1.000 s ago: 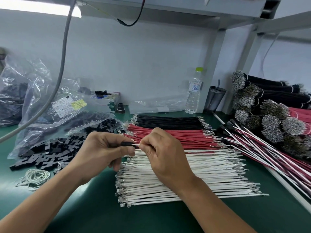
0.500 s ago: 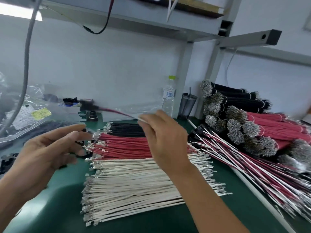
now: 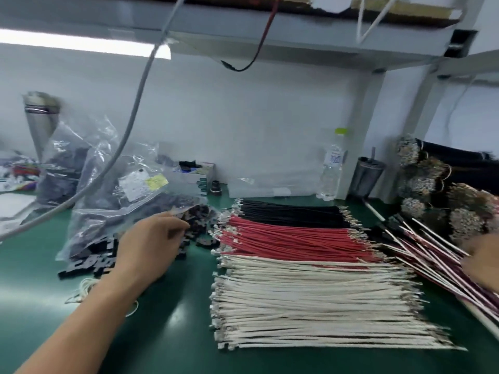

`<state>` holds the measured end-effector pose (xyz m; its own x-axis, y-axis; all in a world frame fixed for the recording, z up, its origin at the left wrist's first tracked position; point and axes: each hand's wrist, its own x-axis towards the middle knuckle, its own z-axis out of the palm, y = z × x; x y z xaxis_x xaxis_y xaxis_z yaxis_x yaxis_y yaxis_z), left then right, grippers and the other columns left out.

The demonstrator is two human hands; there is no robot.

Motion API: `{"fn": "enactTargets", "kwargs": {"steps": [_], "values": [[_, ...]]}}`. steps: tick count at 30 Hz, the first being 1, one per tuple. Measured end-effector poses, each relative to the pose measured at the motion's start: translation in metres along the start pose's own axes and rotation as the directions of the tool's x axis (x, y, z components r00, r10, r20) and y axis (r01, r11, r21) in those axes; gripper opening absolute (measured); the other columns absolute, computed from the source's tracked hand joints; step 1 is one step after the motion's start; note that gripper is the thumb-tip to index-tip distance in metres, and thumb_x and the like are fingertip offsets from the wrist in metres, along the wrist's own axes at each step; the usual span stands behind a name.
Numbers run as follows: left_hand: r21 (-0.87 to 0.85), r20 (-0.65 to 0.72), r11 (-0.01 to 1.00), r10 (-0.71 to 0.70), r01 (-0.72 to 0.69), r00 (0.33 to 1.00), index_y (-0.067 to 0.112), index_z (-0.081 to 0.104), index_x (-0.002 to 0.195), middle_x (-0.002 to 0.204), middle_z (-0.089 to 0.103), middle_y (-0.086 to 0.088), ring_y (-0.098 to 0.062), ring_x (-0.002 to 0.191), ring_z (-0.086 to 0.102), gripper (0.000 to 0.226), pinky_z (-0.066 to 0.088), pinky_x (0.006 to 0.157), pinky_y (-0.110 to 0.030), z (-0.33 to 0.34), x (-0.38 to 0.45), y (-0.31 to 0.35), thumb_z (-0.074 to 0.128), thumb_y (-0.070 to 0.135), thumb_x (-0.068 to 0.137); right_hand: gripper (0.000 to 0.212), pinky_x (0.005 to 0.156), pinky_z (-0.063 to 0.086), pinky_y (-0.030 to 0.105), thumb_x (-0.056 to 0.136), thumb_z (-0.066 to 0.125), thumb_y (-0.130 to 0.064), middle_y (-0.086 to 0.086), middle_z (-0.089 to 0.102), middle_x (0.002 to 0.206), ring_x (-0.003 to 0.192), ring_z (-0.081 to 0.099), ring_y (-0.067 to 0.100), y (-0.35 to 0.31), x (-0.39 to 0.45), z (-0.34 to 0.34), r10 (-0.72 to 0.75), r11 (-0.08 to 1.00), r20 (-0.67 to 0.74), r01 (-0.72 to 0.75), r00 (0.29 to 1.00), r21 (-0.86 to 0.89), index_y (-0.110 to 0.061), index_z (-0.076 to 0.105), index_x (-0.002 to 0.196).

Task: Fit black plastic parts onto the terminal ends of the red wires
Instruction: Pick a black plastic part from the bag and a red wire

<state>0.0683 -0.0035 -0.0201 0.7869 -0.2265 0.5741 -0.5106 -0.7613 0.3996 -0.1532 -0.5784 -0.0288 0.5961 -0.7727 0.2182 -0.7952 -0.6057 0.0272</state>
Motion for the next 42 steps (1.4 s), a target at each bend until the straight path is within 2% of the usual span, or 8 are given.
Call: {"fn": "enactTargets", "kwargs": {"steps": [2, 6, 10, 14, 19, 24, 33, 42], "values": [[0.115, 0.073, 0.993, 0.021, -0.03, 0.997, 0.038, 0.081, 0.102, 0.107, 0.072, 0.02, -0.016, 0.093, 0.069, 0.017, 0.046, 0.066, -0.028, -0.001, 0.0, 0.001, 0.071, 0.027, 0.093, 0.037, 0.056, 0.056, 0.04, 0.063, 0.082, -0.011, 0.002, 0.052, 0.041, 0.047, 0.057, 0.026, 0.0, 0.002, 0.022, 0.01, 1.0, 0.073, -0.011, 0.997, 0.019, -0.017, 0.056, 0.037], [0.274, 0.21, 0.956, 0.05, -0.108, 0.976, 0.04, 0.077, 0.101, 0.101, 0.062, 0.022, -0.012, 0.091, 0.062, 0.016, 0.046, 0.063, -0.026, -0.005, -0.001, -0.002, 0.067, 0.044, 0.089, 0.03, 0.059, 0.056, 0.038, 0.063, 0.082, -0.023, 0.003, 0.057, 0.048, 0.053, 0.06, 0.026, -0.01, -0.013, -0.013, 0.04, 0.998, 0.075, -0.042, 0.996, 0.036, -0.017, 0.058, 0.044], [0.375, 0.35, 0.913, 0.023, -0.162, 0.936, 0.041, 0.073, 0.105, 0.098, 0.053, 0.019, -0.009, 0.094, 0.06, 0.021, 0.052, 0.065, -0.025, -0.007, -0.001, -0.003, 0.063, 0.051, 0.09, 0.012, 0.075, 0.057, 0.04, 0.075, 0.074, -0.027, 0.006, 0.069, 0.087, 0.083, 0.066, 0.031, -0.059, -0.038, -0.067, 0.002, 0.998, -0.101, 0.004, 0.995, 0.057, -0.023, 0.075, 0.087], [0.372, 0.387, 0.911, 0.021, -0.176, 0.922, 0.035, 0.074, 0.105, 0.102, 0.055, 0.017, -0.01, 0.094, 0.06, 0.019, 0.058, 0.073, -0.031, -0.009, -0.001, -0.001, 0.06, 0.038, 0.092, 0.015, 0.065, 0.043, 0.026, 0.089, 0.069, -0.028, -0.001, 0.07, 0.108, 0.09, 0.064, 0.023, -0.137, -0.079, -0.101, -0.213, 0.95, -0.32, 0.273, 0.923, 0.153, -0.036, 0.076, 0.1], [0.32, 0.4, 0.926, 0.061, -0.201, 0.915, 0.038, 0.075, 0.105, 0.105, 0.054, 0.019, -0.007, 0.093, 0.06, 0.014, 0.057, 0.074, -0.031, -0.008, -0.002, -0.002, 0.066, 0.042, 0.094, 0.019, 0.092, 0.053, 0.033, 0.094, 0.067, -0.021, -0.009, 0.074, 0.112, 0.103, 0.067, 0.012, -0.269, -0.092, -0.102, -0.51, 0.685, -0.204, 0.539, 0.835, 0.491, -0.029, 0.077, 0.107], [0.296, 0.381, 0.92, 0.134, -0.258, 0.915, 0.04, 0.074, 0.102, 0.099, 0.054, 0.022, -0.003, 0.091, 0.059, 0.019, 0.054, 0.07, -0.025, -0.004, -0.002, -0.004, 0.06, 0.051, 0.097, 0.025, 0.096, 0.049, 0.033, 0.095, 0.066, -0.017, -0.002, 0.071, 0.124, 0.113, 0.066, 0.018, -0.347, -0.088, -0.074, -0.634, 0.65, -0.081, 0.587, 0.769, 0.482, -0.024, 0.074, 0.118], [0.413, 0.363, 0.867, 0.126, -0.28, 0.923, 0.026, 0.068, 0.09, 0.092, 0.06, 0.014, -0.01, 0.083, 0.063, 0.026, 0.052, 0.061, -0.026, 0.008, -0.005, 0.005, 0.046, 0.036, 0.098, 0.013, 0.083, 0.054, 0.035, 0.095, 0.065, -0.017, 0.001, 0.074, 0.107, 0.097, 0.068, 0.021, -0.357, -0.083, -0.066, -0.658, 0.705, -0.069, 0.646, 0.75, 0.293, -0.02, 0.076, 0.103], [0.243, 0.227, 0.946, 0.159, -0.214, 0.961, 0.035, 0.069, 0.109, 0.105, 0.06, 0.019, -0.01, 0.089, 0.065, 0.017, 0.052, 0.062, -0.027, 0.007, -0.009, 0.013, 0.058, 0.035, 0.097, 0.018, 0.074, 0.04, 0.029, 0.1, 0.059, -0.02, -0.008, 0.057, 0.101, 0.095, 0.06, 0.017, -0.332, -0.081, -0.095, -0.643, 0.571, -0.359, 0.736, 0.676, 0.364, -0.024, 0.073, 0.111]]}}
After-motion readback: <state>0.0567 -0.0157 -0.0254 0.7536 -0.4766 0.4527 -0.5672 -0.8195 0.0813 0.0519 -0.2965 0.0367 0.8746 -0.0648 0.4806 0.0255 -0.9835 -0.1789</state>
